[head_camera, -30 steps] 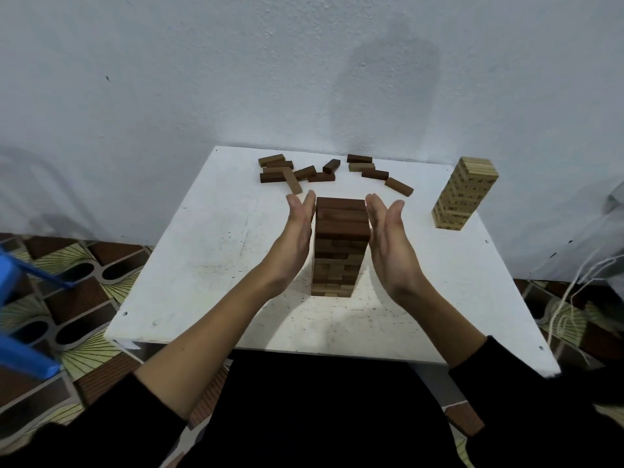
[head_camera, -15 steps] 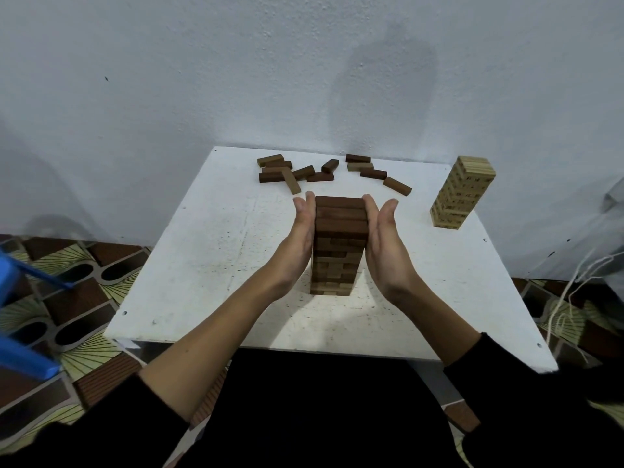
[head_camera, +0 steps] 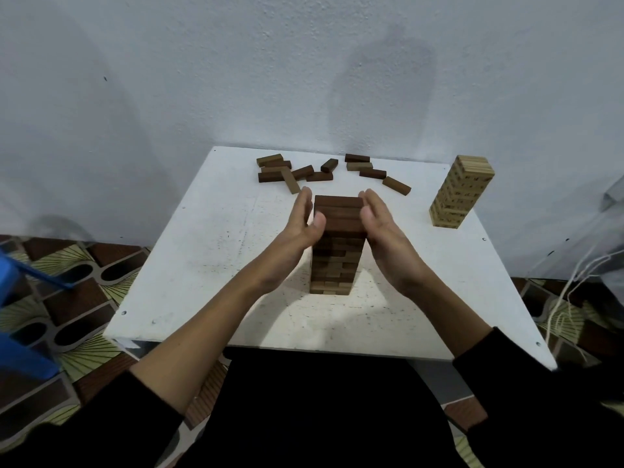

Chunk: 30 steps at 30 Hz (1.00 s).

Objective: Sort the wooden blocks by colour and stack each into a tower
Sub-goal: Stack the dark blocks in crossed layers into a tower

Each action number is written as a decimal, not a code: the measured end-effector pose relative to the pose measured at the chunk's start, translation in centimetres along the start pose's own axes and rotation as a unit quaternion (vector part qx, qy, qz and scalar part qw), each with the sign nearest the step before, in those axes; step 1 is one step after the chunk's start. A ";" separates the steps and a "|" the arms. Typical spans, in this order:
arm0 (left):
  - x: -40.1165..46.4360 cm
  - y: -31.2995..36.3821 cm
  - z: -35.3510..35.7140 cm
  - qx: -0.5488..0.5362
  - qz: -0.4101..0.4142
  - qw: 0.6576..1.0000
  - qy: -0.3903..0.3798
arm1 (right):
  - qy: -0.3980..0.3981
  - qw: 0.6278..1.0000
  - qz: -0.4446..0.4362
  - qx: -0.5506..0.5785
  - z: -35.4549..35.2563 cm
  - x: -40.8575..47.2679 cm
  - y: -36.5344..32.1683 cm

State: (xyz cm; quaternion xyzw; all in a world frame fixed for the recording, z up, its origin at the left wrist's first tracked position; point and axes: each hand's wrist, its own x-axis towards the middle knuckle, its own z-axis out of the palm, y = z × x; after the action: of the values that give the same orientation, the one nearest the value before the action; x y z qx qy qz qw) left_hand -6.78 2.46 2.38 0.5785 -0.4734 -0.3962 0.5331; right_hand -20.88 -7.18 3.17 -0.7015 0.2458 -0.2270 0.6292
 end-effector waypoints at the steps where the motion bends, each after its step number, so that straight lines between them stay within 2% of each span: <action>1: -0.1 0.0 -0.5 0.000 -0.007 1.000 -0.003 | -0.010 1.000 -0.007 -0.011 -0.5 0.0 -0.3; 5: 0.3 -0.5 -1.9 0.041 0.026 0.999 -0.015 | -0.048 0.994 -0.025 -0.096 -2.5 0.2 -0.5; 9: 0.7 -0.7 -2.2 0.058 0.017 0.998 -0.005 | -0.049 0.988 -0.016 -0.143 -2.9 0.7 -0.9; 19: 1.2 -0.7 -1.7 0.063 0.013 0.998 0.024 | -0.047 0.989 -0.020 -0.138 -2.7 1.2 -0.6; 30: 1.5 -0.7 -1.8 0.052 0.011 0.998 0.023 | -0.047 0.990 -0.016 -0.132 -2.6 1.5 -0.5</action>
State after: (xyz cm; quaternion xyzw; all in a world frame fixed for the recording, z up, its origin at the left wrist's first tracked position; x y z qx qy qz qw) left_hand -4.63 1.43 1.94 0.6095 -0.4872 -0.3519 0.5170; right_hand -21.28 -10.11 3.96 -0.7918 0.2330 -0.1695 0.5385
